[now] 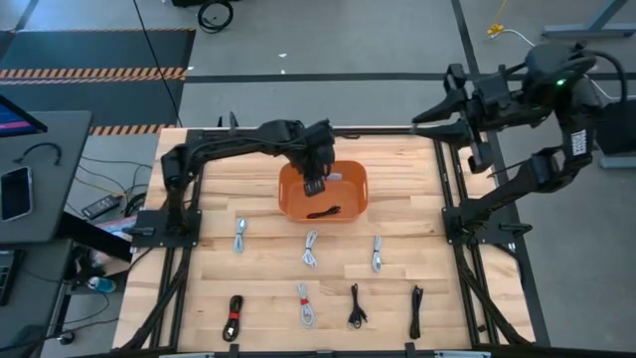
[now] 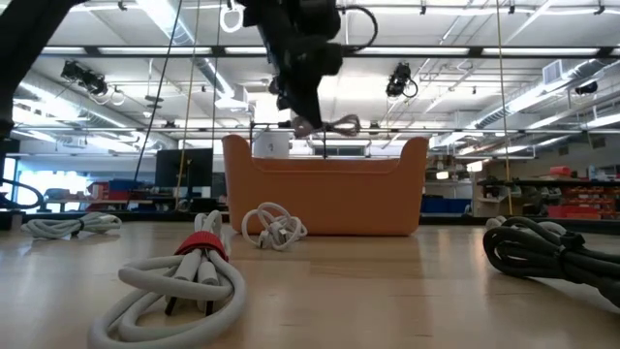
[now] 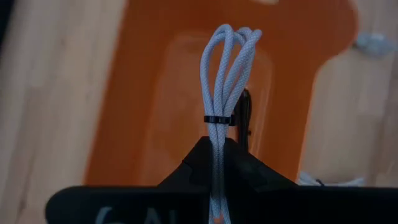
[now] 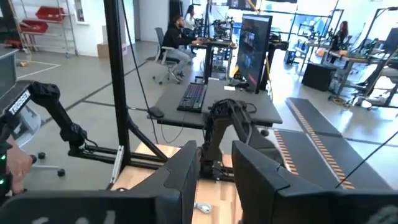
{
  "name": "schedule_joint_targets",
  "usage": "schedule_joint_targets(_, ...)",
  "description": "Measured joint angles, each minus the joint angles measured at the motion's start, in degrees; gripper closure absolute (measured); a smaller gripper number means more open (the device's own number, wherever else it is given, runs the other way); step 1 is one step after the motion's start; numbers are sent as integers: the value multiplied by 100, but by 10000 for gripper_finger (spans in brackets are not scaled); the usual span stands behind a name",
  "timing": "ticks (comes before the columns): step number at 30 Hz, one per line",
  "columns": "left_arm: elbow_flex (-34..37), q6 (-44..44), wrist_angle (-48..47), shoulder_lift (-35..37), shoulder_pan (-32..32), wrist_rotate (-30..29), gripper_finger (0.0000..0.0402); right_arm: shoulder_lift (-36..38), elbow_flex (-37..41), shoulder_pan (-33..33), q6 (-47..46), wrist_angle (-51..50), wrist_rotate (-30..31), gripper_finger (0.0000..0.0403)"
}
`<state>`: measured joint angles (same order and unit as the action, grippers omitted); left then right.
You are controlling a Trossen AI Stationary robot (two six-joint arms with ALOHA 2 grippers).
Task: Pick and place USB-C Cables
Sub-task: Put the blue USB cable into the orange bin
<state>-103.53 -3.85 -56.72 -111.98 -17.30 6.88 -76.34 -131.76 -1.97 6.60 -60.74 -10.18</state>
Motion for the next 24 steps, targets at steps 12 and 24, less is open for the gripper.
schedule_joint_targets(12, 7, -1185, -420, -397, -192, -38, 379, 221, 2, -9, 6, -59, 426, 296)
schedule_joint_targets(24, 18, -1336, -440, -1073, -477, 316, 379, 119, 2, -9, 5, -129, 623, 296)
